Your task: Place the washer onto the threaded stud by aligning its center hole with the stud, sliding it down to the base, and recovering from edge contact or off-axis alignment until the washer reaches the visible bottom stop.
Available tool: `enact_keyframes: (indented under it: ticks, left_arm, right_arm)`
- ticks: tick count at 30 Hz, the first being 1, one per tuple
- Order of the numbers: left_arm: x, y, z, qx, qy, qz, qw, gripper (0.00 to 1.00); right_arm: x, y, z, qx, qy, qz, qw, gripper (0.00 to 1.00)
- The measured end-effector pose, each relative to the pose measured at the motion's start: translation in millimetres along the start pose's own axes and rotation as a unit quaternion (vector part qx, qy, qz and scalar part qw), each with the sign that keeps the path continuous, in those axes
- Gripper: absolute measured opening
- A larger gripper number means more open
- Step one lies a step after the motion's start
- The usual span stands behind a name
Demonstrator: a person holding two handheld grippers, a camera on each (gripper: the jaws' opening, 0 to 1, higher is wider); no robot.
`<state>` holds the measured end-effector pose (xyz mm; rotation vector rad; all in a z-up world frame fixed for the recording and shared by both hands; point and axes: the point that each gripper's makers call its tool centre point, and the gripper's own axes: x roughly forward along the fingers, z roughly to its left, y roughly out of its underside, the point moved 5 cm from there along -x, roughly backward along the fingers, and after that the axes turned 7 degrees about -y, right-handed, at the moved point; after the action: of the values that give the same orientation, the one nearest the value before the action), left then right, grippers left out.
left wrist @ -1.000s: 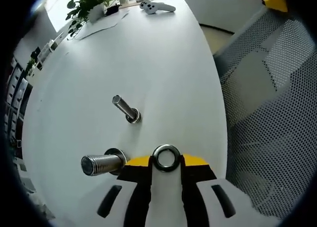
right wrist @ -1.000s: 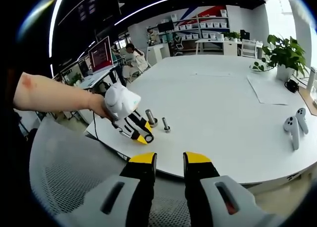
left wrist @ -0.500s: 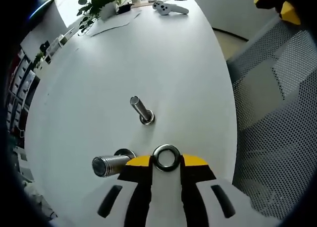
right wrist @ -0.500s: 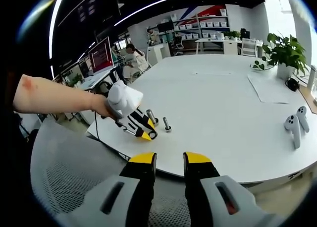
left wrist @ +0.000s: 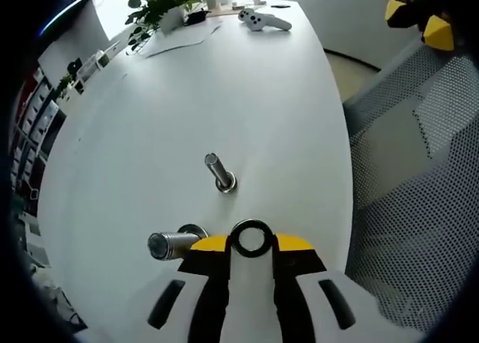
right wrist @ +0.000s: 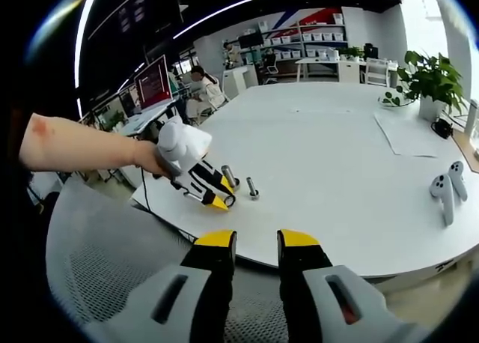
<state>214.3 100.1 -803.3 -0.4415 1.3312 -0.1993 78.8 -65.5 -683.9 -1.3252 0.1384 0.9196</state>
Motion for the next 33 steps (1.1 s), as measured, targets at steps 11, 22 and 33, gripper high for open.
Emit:
enact_keyframes:
  ticks: [11,22,33]
  left_arm:
    - [-26,1.9,6.8,-0.014,-0.014,-0.014,0.9997,0.19]
    - [-44,1.0,12.8,0.014,-0.029,-0.016,0.9993,0.19]
    - [-56,-2.9,24.5,0.035,-0.048,-0.019,0.9981,0.19]
  right_arm:
    - [0,-0.3,0,0.0,0.002,-0.001,1.0,0.25]
    - [0,-1.2,0,0.002,0.001,-0.003,1.0,0.25]
    - [0,-2.0,-1,0.003,0.002,-0.005,1.0,0.25]
